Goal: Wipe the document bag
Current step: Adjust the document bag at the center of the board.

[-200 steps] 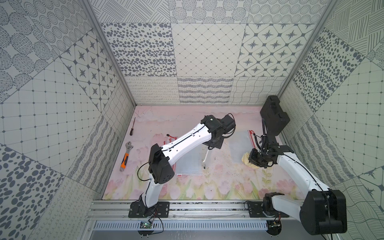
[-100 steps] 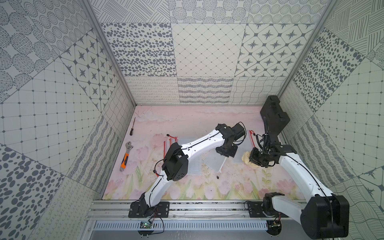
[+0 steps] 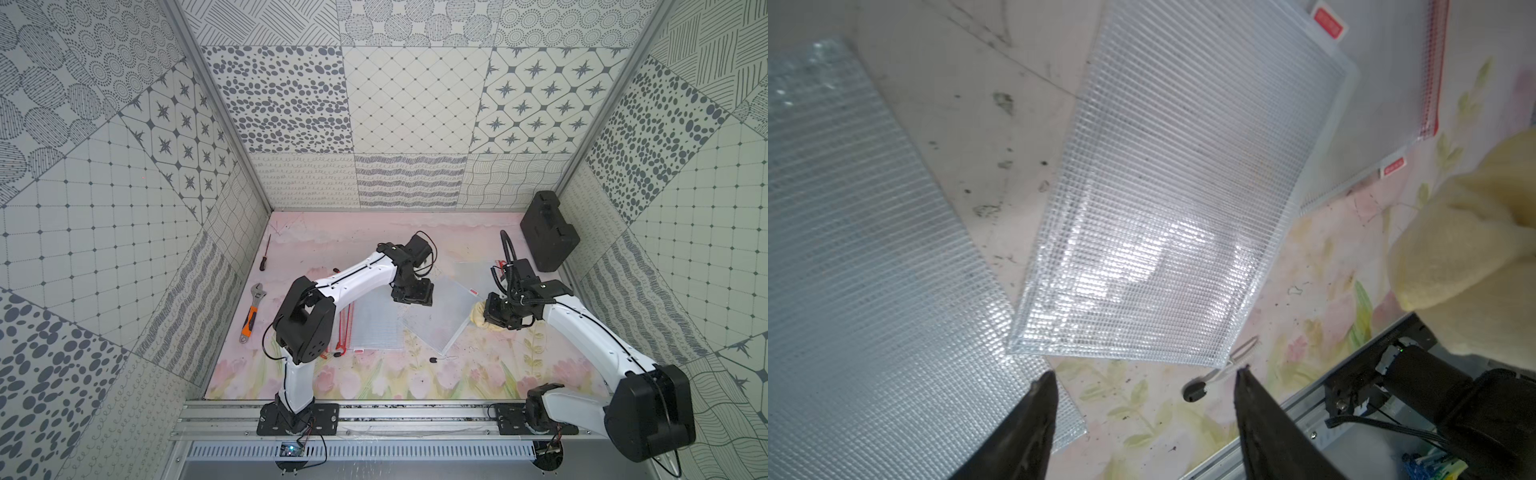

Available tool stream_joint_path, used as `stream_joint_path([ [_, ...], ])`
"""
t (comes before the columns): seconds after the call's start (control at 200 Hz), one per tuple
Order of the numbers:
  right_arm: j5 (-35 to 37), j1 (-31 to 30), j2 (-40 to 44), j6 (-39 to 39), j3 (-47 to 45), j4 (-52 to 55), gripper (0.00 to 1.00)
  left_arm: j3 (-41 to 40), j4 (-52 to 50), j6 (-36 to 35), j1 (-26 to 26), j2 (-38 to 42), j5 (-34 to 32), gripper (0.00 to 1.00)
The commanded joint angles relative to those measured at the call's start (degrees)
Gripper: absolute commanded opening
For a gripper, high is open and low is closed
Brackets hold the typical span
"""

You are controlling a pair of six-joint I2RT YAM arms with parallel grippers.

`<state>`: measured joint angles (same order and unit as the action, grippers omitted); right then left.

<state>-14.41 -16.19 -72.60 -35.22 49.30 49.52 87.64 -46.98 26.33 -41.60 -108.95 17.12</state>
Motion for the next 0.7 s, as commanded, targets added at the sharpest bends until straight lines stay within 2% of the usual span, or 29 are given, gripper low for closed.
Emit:
stream_joint_path([
  [0.0,-1.1,-2.0,-4.0,-3.0,0.2,-5.1,0.00,-8.2,10.5,-9.2,7.7,2.5,8.0,0.67],
  [0.11,-2.5,-2.1,-4.9,-4.4,-1.5,-8.0,0.00,-11.9,15.9,-17.6,8.6,2.4,11.4,0.66],
  [0.25,-3.3,-2.3,-6.5,-4.3,-2.2,-8.5,0.00,-11.2,18.2,-22.5,8.6,-0.5,16.8,0.65],
  [0.49,-2.9,-4.2,-7.7,-5.0,-2.5,-9.4,0.00,-8.4,18.8,-25.4,9.0,-8.6,25.8,0.63],
  [0.695,-2.5,-4.3,-8.6,-4.8,-3.0,-9.6,0.00,-9.4,18.1,-26.6,9.0,-10.2,27.1,0.62],
])
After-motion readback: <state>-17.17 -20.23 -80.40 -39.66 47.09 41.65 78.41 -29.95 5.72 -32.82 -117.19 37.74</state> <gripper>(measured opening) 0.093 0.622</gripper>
